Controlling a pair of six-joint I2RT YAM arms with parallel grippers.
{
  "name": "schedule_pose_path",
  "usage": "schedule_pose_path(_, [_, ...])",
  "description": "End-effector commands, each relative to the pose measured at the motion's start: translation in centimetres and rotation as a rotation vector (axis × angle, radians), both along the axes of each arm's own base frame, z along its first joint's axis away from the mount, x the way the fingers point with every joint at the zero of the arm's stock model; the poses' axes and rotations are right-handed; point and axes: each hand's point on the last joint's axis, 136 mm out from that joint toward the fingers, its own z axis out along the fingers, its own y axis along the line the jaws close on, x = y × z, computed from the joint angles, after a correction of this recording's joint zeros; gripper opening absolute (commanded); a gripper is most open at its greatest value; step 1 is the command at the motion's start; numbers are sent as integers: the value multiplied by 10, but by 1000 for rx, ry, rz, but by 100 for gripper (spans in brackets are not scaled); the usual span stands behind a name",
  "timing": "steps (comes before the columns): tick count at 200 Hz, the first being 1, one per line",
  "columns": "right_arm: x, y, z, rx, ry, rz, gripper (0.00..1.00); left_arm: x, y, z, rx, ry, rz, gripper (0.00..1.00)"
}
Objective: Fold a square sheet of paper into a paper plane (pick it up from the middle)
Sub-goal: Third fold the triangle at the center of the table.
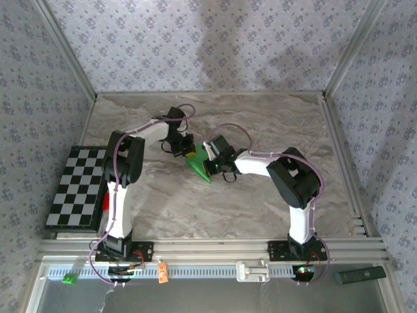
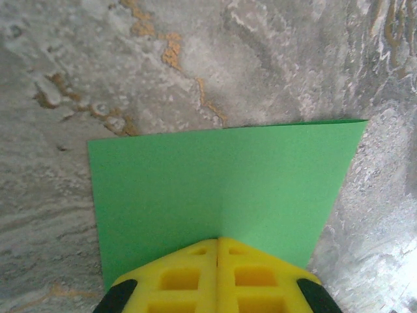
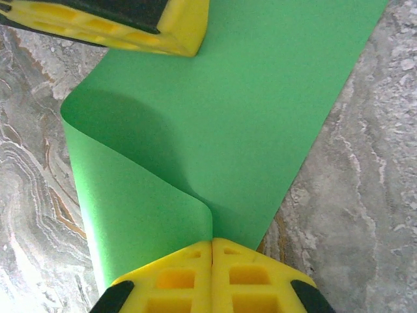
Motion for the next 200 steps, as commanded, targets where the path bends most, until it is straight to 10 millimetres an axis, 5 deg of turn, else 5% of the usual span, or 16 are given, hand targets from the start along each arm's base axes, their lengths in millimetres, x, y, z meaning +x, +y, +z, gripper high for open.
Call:
schedule_pose_path(1, [3, -4, 9, -11, -6, -21, 0, -10, 3, -21, 52, 53, -21, 0])
schedule_pose_path(90, [1, -10, -1, -56, 16, -40, 0, -7, 0, -16, 46, 39, -26, 0])
schedule_pose_path(153, [2, 3, 27, 37, -20, -5, 0, -16, 3, -27, 66, 83, -33, 0])
schedule_pose_path(200, [4, -3, 20, 17, -18, -26, 0, -15, 3, -26, 65, 79, -36, 0])
